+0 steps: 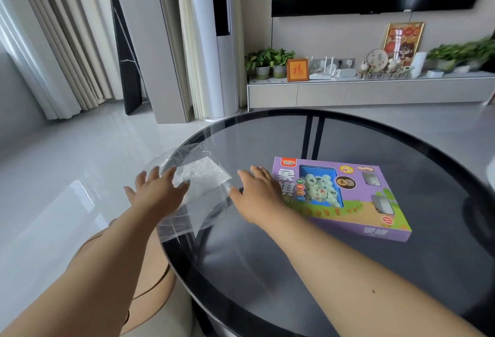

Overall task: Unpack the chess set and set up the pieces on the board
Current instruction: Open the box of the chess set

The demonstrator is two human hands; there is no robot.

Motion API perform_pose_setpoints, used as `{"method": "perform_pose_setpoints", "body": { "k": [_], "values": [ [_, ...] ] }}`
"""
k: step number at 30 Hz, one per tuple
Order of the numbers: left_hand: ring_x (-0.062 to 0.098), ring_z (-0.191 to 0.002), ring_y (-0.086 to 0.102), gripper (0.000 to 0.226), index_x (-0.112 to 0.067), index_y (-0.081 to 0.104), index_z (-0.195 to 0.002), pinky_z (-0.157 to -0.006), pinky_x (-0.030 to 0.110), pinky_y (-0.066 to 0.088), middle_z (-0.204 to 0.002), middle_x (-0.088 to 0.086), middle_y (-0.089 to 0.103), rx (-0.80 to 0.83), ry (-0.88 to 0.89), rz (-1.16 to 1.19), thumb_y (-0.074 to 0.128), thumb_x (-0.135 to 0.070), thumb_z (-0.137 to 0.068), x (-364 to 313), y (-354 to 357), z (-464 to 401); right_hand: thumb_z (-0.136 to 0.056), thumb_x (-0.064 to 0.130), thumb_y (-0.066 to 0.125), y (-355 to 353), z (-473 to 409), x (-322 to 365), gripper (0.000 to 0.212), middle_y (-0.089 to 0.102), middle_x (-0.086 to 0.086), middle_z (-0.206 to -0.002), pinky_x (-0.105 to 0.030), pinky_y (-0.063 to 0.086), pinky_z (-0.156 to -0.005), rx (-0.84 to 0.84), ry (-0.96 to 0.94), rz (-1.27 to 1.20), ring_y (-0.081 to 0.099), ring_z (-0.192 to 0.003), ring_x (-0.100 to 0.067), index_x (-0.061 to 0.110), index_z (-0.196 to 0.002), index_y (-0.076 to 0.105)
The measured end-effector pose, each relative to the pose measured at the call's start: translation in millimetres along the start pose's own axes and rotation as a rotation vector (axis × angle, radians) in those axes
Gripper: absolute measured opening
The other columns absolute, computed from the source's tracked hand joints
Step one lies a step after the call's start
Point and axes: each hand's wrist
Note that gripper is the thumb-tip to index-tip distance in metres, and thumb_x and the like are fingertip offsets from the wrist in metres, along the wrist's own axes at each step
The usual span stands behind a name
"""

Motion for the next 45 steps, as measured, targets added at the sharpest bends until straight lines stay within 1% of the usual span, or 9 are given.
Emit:
{"method": "perform_pose_setpoints", "body": {
  "k": [6,10,12,15,19,23,26,31,45],
  "values": [
    [0.027,-0.139,0.027,0.057,-0.014,0.035,-0.144,-0.113,0.037,0.022,-0.149,0.007,0.038,-0.085,0.329,0.260,0.042,-0.044,-0.096,-84,8,36,-0.095,0.037,0.045,-57,29,-72,0.045,0.048,-0.007,-0.138,-0.036,0.034,-0.102,-0.328,0.222,-0.131,0.040,-0.127,-0.026,0.012,-0.133,0.046],
    [0.030,-0.102,0.056,0.030,-0.007,0.055,-0.109,-0.076,0.028,0.043,-0.115,0.014,0.061,0.161,0.262,0.387,0.046,-0.033,-0.096,-142,27,73,-0.092,0.034,0.049,-85,50,-143,0.043,0.053,-0.017,-0.129,-0.038,0.037,-0.097,-0.450,0.521,-0.081,0.045,-0.121,-0.035,0.005,-0.124,0.053],
    [0.031,-0.086,0.056,0.018,-0.009,0.053,-0.091,-0.064,0.028,0.041,-0.098,0.014,0.063,0.187,0.285,0.295,0.044,-0.025,-0.095,-157,36,84,-0.091,0.037,0.048,-89,60,-173,0.044,0.053,-0.019,-0.126,-0.038,0.040,-0.095,-0.425,0.676,-0.022,0.047,-0.118,-0.036,0.004,-0.119,0.056],
    [0.033,-0.094,0.059,0.023,-0.007,0.057,-0.093,-0.078,0.033,0.047,-0.102,0.015,0.065,0.180,0.199,0.273,0.044,-0.026,-0.092,-165,49,88,-0.090,0.037,0.047,-88,71,-201,0.037,0.058,-0.016,-0.117,-0.034,0.044,-0.085,-0.266,0.858,-0.073,0.054,-0.109,-0.035,0.008,-0.109,0.061],
    [0.032,-0.097,0.060,0.031,-0.007,0.058,-0.098,-0.083,0.035,0.051,-0.103,0.015,0.065,0.210,0.031,0.401,0.050,-0.035,-0.089,-170,59,85,-0.091,0.028,0.050,-83,70,-213,0.025,0.060,-0.014,-0.096,-0.031,0.043,-0.073,-0.248,0.864,-0.418,0.061,-0.096,-0.034,0.004,-0.089,0.055],
    [0.026,-0.074,0.061,0.034,0.002,0.051,-0.107,-0.057,0.029,0.047,-0.100,0.019,0.065,0.219,-0.120,0.887,0.057,-0.025,-0.088,-171,63,82,-0.095,0.029,0.053,-91,73,-214,0.027,0.056,-0.014,-0.097,-0.031,0.041,-0.069,-0.337,0.820,-0.731,0.057,-0.086,-0.030,0.002,-0.100,0.057],
    [0.023,-0.061,0.062,0.022,0.006,0.057,-0.100,-0.046,0.026,0.050,-0.084,0.019,0.065,0.284,-0.145,1.231,0.058,-0.014,-0.090,-168,61,86,-0.097,0.024,0.052,-99,82,-214,0.022,0.059,-0.012,-0.087,-0.026,0.041,-0.053,-0.324,0.814,-0.911,0.057,-0.067,-0.026,0.004,-0.103,0.057],
    [0.021,-0.067,0.065,0.024,0.004,0.058,-0.106,-0.051,0.026,0.053,-0.092,0.020,0.068,0.346,-0.062,1.312,0.053,-0.016,-0.095,-158,68,100,-0.095,0.022,0.054,-105,88,-213,0.022,0.062,-0.010,-0.068,-0.027,0.048,-0.049,-0.233,0.822,-1.087,0.059,-0.056,-0.022,0.009,-0.078,0.059],
    [0.024,-0.073,0.068,0.027,-0.005,0.044,-0.118,-0.048,0.026,0.054,-0.098,0.017,0.067,0.278,-0.067,1.481,0.054,-0.013,-0.095,-152,71,116,-0.079,0.027,0.074,-100,88,-230,0.027,0.069,-0.016,-0.081,-0.037,0.055,-0.067,-0.264,0.818,-0.644,0.068,-0.073,-0.030,0.008,-0.073,0.056]
  ]
}}
Point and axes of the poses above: each hand's wrist, its own z-axis away from the middle knuckle, its own y-axis out of the palm, x = y × z
